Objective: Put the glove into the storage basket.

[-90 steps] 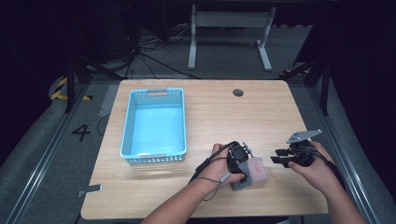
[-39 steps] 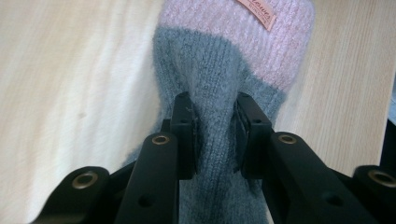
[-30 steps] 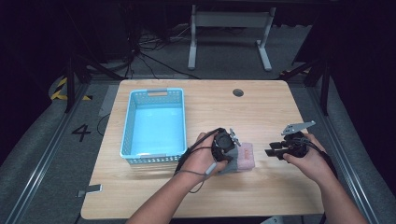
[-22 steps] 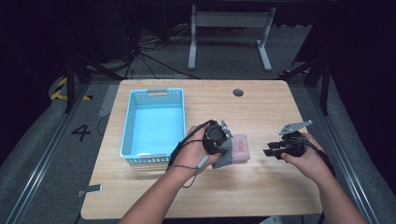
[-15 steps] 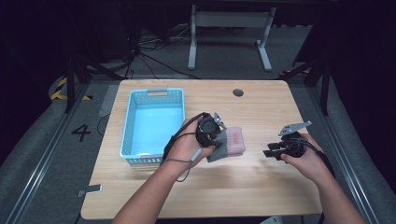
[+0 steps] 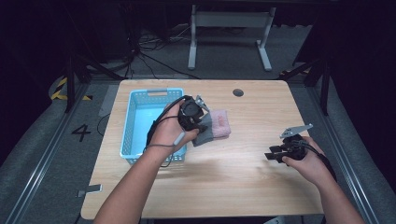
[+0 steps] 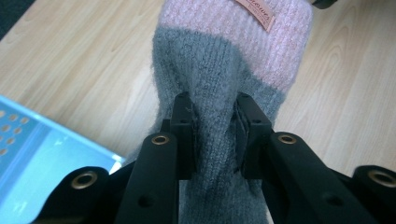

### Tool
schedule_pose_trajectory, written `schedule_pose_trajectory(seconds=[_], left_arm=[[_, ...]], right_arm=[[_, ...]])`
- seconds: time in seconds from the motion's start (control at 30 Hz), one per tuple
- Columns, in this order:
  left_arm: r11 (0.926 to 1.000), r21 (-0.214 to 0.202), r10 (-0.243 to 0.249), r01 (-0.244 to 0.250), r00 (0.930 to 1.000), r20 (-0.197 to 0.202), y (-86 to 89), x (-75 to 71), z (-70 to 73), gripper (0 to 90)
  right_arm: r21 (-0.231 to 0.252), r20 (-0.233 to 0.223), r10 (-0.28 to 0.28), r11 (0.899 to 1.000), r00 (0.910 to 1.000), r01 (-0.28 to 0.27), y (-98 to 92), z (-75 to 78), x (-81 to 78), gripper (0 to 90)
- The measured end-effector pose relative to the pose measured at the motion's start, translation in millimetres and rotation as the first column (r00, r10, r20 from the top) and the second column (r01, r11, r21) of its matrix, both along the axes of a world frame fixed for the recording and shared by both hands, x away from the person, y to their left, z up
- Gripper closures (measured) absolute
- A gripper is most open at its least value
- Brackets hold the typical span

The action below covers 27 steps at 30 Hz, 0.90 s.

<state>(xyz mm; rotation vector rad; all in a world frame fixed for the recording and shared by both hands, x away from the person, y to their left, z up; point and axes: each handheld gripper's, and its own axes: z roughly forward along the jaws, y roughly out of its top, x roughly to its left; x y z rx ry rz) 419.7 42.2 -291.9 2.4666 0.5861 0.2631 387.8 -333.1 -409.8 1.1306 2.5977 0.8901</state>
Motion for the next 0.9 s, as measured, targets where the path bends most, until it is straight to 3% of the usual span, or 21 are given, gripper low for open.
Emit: schedule_pose_trajectory(seconds=[0.37,0.7,0.9], left_arm=[[0.9978,0.000,0.066,-0.066,0.9978,0.009,40.7,17.5,6.4,73.0],[0.9921,0.016,0.124,-0.124,0.9923,0.000,84.5,35.2,0.0,73.0],[0.9898,0.034,0.139,-0.139,0.9903,-0.005,102.4,44.4,-5.0,72.9]], right_arm=[[-0.003,-0.005,-0.011,1.000,0.9999,0.011,-2.1,-3.2,-3.6,59.0],[-0.011,-0.013,-0.011,1.000,0.9998,0.011,-1.5,-5.8,-6.0,58.8],[-0.015,-0.017,-0.016,1.000,0.9997,0.016,-1.8,-7.5,-8.4,58.6]])
